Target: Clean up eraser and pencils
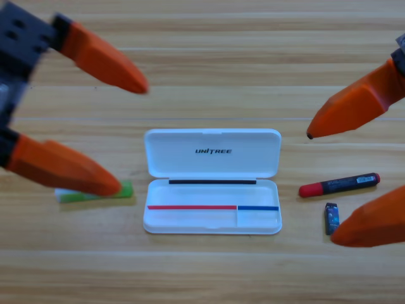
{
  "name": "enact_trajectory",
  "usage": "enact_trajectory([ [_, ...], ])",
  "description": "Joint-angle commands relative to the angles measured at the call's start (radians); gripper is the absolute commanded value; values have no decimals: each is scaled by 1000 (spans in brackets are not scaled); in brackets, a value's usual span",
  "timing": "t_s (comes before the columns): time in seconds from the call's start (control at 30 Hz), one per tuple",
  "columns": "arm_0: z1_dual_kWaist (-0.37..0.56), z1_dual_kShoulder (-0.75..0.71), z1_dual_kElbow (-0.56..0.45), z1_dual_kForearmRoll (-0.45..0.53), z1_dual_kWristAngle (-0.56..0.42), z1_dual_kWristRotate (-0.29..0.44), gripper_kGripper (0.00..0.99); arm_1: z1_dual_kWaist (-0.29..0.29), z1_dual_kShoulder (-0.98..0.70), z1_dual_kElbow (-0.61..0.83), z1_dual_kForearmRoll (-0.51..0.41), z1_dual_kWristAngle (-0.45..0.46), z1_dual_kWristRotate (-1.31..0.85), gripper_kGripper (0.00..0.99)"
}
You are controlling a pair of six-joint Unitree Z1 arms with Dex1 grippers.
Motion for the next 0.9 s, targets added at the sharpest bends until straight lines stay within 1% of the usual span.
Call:
enact_trajectory([
  [0.03, -97, 59, 3, -14, -10, -22, 950, 29, 46, 7, 15, -25, 7, 980],
  [0.23, -106, 57, 9, -11, -7, -34, 950, 26, 17, 7, 21, -33, 20, 980],
  [0.33, -106, 54, 12, -5, 0, -34, 950, 1, -21, 5, 36, -33, 38, 980],
  [0.43, -106, 48, 17, -2, 6, -34, 950, -51, -36, 2, 77, -39, 69, 980],
  [0.5, -106, 43, 19, 2, 13, -34, 950, -94, -27, 4, 105, -61, 122, 979],
  [0.57, -106, 37, 17, 9, 35, -39, 950, -123, 0, 5, 140, -85, 178, 979],
  [0.63, -106, 31, -4, 46, 82, -39, 950, -146, 29, 7, 179, -101, 222, 979],
  [0.67, -105, 30, -24, 74, 124, -39, 953, -154, 40, 12, 194, -127, 254, 979],
  [0.73, -105, 40, -70, 133, 216, -37, 963, -154, 59, 30, 203, -213, 313, 979],
  [0.77, -105, 50, -95, 163, 273, -42, 963, -154, 75, 38, 203, -269, 351, 979],
  [0.83, -99, 77, -150, 219, 398, -70, 962, -154, 112, 45, 209, -351, 403, 979],
  [0.87, -79, 94, -179, 248, 438, -76, 962, -154, 134, 45, 209, -397, 438, 979],
  [0.9, -40, 111, -208, 278, 454, -70, 960, -154, 155, 44, 209, -438, 481, 979],
])
